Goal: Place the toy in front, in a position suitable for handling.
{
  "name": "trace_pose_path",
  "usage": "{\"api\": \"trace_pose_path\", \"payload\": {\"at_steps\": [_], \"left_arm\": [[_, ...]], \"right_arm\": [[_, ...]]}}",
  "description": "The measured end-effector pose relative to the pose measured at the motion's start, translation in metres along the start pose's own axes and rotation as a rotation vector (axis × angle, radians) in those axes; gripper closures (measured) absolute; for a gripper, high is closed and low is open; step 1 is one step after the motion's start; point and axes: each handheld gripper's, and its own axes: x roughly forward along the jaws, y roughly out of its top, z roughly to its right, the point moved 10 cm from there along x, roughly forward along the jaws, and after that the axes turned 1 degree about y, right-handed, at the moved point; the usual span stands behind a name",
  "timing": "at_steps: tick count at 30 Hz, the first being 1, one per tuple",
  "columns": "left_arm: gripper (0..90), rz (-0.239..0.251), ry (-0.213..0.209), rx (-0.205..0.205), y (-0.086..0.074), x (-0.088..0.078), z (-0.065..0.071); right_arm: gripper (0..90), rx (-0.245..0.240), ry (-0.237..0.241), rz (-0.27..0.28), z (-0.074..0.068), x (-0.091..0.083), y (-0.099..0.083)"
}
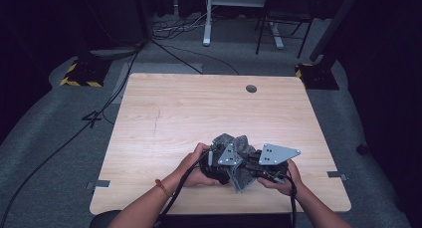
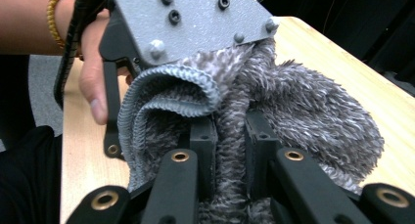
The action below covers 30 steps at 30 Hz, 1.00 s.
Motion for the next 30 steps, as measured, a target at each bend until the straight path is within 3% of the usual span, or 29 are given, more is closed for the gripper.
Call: {"api": "trace_pose_path", "payload": {"at_steps": [6, 13, 21, 26, 30], "left_arm": [[33.5, 0.005, 0.003, -0.006, -0.001, -0.004, -0.003], [33.5, 0.039, 0.009, -0.017, 0.0, -0.015, -0.008], [33.5, 0.091, 0.019, -0.026, 0.004, -0.026, -0.012], [33.5, 0.092, 0.008, -0.021, 0.004, -0.024, -0.01], [33.4, 0.085, 0.001, -0.02, 0.003, -0.022, -0.008]], "right_arm": [[78.7, 0.013, -0.05, -0.022, 0.015, -0.003, -0.009], [78.7, 0.077, -0.085, -0.037, 0.034, -0.01, -0.025], [78.7, 0.118, -0.055, -0.052, 0.036, -0.008, -0.039], [78.7, 0.134, 0.003, -0.008, 0.027, -0.006, -0.033], [78.7, 0.13, 0.016, 0.014, 0.023, -0.008, -0.028]]}}
